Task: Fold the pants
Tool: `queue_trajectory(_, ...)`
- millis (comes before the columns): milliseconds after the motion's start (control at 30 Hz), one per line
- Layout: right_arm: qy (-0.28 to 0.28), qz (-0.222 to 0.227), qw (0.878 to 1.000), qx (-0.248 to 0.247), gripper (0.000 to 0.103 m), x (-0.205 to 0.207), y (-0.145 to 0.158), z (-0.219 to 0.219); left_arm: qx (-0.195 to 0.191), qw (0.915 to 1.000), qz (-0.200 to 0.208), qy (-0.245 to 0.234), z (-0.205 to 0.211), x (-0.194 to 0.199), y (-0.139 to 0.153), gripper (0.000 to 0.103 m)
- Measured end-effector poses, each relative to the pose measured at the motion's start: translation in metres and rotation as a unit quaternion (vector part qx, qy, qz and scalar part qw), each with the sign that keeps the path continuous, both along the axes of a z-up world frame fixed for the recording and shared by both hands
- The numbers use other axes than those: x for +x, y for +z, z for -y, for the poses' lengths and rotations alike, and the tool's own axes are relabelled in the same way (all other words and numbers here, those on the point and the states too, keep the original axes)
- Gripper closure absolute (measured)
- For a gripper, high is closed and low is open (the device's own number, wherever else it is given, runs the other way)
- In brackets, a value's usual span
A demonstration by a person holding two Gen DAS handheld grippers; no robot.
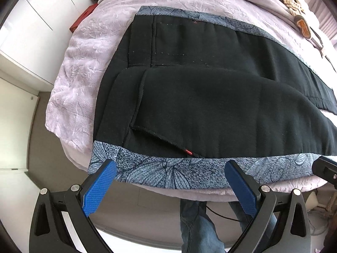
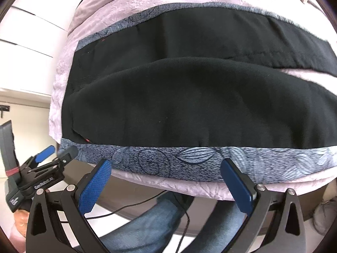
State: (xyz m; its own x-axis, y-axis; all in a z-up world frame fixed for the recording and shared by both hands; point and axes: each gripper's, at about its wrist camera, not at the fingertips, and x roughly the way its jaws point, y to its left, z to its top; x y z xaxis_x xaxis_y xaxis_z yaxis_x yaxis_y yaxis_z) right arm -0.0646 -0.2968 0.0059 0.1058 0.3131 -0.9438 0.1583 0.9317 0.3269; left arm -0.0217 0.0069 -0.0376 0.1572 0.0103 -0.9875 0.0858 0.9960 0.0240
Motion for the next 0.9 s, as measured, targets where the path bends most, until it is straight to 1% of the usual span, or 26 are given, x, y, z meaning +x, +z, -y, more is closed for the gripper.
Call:
queue_trajectory(200, -0.021, -0.013, 0.997, 0.071, 0.000, 0.002, -0.021, 0.000, 0.005, 0.9999, -0.004, 0.010, -0.006, 0.006, -0.012, 0.000)
queue_trajectory(267, -0.027, -0.017, 0.996, 0.086, 0.000, 0.001, -0.028, 0.000, 0.006, 0.9999, -0.004, 0.015, -0.009, 0.007, -0.014, 0.000)
queue_trajectory(433, -0.022, -0.017, 0.995, 0.091, 0.000, 0.002, -0.034, -0.003, 0.007, 0.9997, -0.009, 0.021, -0.012, 0.008, -0.021, 0.000)
queue_trajectory(533, -0.021, -0.013, 0.994, 0.103, 0.000, 0.002, -0.036, -0.004, 0.003, 0.9997, -0.006, 0.022, -0.017, 0.009, -0.025, 0.000)
queue_trajectory(633, -0.017, -0.005, 0.992, 0.124, 0.000, 0.003, -0.038, -0.007, -0.009, 0.9995, 0.001, 0.029, -0.023, 0.008, -0.025, 0.000)
queue_trajectory(700, -0.016, 0.002, 0.988, 0.156, 0.000, 0.001, -0.038, -0.011, -0.018, 0.9992, 0.010, 0.034, -0.029, 0.006, -0.026, 0.000)
queue_trajectory(733, -0.014, 0.005, 0.985, 0.171, 0.005, -0.001, -0.039, -0.013, -0.022, 0.9991, 0.012, 0.035, -0.031, 0.005, -0.026, 0.000)
queue_trajectory(767, -0.013, 0.006, 0.983, 0.186, 0.020, -0.003, -0.040, -0.015, -0.026, 0.9989, 0.014, 0.035, -0.034, 0.003, -0.027, 0.000)
queue_trajectory(833, -0.009, -0.006, 0.977, 0.215, 0.041, -0.006, -0.049, -0.022, -0.045, 0.9983, 0.013, 0.034, -0.038, 0.000, -0.029, 0.000)
queue_trajectory(867, -0.009, -0.023, 0.972, 0.233, 0.041, -0.009, -0.059, -0.026, -0.063, 0.9973, 0.012, 0.035, -0.042, -0.002, -0.029, 0.000)
queue_trajectory(900, -0.010, -0.031, 0.970, 0.239, 0.041, -0.012, -0.065, -0.028, -0.076, 0.9964, 0.010, 0.037, -0.044, -0.003, -0.029, 0.000)
